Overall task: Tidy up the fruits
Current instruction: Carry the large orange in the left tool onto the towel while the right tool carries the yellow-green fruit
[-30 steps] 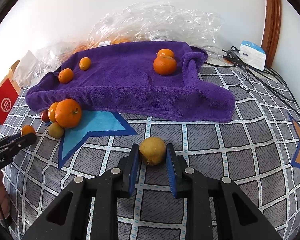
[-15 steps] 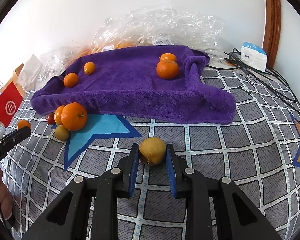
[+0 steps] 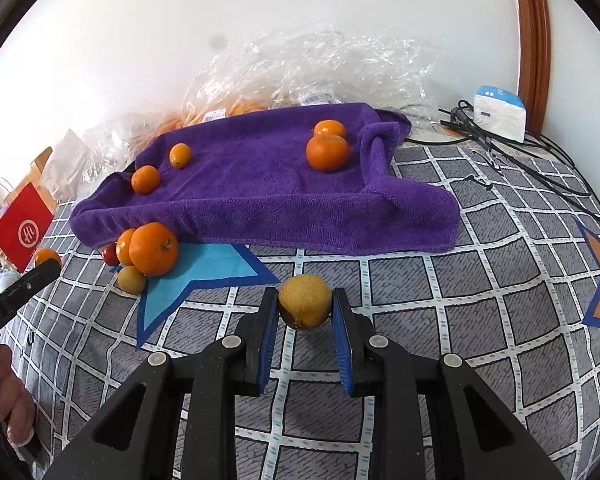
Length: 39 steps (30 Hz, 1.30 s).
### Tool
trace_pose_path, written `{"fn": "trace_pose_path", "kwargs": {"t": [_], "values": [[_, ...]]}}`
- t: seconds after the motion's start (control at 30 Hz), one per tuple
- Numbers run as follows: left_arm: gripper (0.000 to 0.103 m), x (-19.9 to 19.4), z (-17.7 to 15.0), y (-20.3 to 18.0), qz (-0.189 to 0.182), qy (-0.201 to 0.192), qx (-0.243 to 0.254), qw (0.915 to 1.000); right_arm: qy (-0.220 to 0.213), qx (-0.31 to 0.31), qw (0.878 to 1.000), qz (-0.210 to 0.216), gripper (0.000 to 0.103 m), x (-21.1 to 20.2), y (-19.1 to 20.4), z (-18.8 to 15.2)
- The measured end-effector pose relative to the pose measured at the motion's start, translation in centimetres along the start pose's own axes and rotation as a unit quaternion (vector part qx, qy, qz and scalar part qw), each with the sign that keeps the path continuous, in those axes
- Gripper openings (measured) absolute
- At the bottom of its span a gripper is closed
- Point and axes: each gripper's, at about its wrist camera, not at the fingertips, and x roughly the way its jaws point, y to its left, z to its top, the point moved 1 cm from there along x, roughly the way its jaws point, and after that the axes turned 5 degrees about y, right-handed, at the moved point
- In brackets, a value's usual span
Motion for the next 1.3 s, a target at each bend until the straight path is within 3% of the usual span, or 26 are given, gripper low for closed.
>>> {"fn": "trace_pose_path", "kwargs": {"t": [0.23,0.5,0.63,0.8,0.97,1.1,1.3], "values": [[0.031,-1.6,1.7,-0.1,0.012,-0.025,0.004,0.9996,-0.02,-0.008,1.0,0.001,0.026,-2.7,0.0,1.2],[0.031,-3.4,7.4,-2.3,0.007,-0.073,0.031,0.9968,-0.073,0.006,0.997,0.008,0.026,-5.4,-0.1,7.4],[0.031,-2.2,10.2,-3.0,0.012,-0.09,0.037,0.9952,-0.09,0.009,0.996,0.008,0.026,-5.0,0.0,10.6],[0.031,1.1,12.4,-2.2,0.0,-0.088,0.009,0.9961,-0.087,0.004,0.996,0.006,0.026,-2.5,0.0,13.8],[0.031,4.7,11.8,-0.4,0.022,-0.073,-0.003,0.9971,-0.068,-0.003,0.998,0.017,0.026,1.2,-0.4,13.4],[0.031,7.0,10.8,1.5,0.028,-0.034,-0.024,0.9987,-0.039,-0.009,0.999,0.019,0.026,3.8,-1.1,12.1],[0.031,7.1,10.5,2.0,0.034,-0.034,-0.033,0.9983,-0.029,0.006,0.999,0.021,0.026,4.8,-2.5,11.6]]}}
